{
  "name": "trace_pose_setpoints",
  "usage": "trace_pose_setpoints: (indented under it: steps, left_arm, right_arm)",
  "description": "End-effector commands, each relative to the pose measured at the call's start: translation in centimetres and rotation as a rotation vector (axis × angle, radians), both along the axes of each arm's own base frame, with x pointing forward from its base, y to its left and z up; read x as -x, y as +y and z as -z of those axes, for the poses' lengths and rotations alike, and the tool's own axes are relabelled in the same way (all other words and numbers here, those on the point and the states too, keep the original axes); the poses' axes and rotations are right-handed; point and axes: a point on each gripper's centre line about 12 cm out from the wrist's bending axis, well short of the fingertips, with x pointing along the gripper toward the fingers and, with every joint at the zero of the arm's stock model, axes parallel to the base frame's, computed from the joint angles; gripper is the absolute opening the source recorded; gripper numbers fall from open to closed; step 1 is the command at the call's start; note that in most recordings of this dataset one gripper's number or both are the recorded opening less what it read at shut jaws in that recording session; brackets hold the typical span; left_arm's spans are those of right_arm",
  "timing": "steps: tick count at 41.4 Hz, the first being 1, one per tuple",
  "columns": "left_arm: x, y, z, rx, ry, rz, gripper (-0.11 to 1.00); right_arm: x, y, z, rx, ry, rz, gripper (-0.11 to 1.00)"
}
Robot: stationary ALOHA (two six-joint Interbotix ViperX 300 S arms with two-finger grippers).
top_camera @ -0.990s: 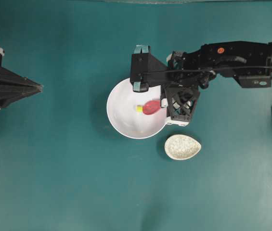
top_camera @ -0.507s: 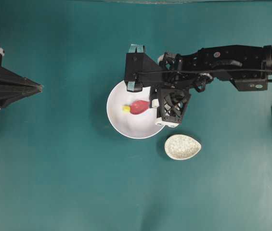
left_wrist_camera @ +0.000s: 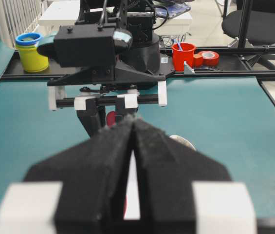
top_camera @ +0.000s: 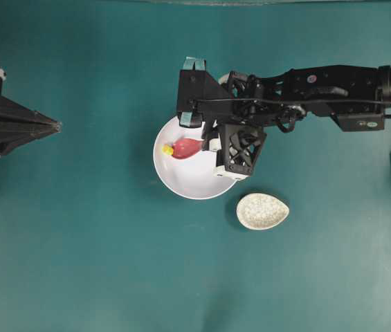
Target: Scoop the yellow hexagonal prism block from the bowl with a spoon using the right arm.
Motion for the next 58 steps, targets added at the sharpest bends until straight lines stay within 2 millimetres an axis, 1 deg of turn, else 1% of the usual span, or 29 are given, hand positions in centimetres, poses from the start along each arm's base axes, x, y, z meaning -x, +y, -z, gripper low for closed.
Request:
trace_pose_setpoints:
  steps: [1,18,39,47,58]
  left_arm:
    - [-0.2,0.0,-0.7,-0.005,-0.018,-0.001,0.00]
    - [-0.2,0.0,-0.7,-0.005,-0.020,-0.001,0.00]
    - [-0.2,0.0,-0.7,-0.005,-0.018,-0.001,0.00]
    - [-0.2,0.0,-0.7,-0.005,-0.018,-0.001,0.00]
    - [-0.2,0.0,-0.7,-0.005,-0.018,-0.001,0.00]
  right_arm:
    - [-0.6,0.0,-1.6,0.007,-0.058,0.000,0.24]
    - [-0.6,0.0,-2.4,0.010,-0.080,0.001,0.24]
    - [-0.7,0.2,-2.7,0.019,-0.126,0.004,0.24]
    - [-0.2,0.5,-3.1,0.020,-0.134,-0.002,0.24]
    - [1.4,1.1,-4.7,0.029,-0.204,-0.004,0.24]
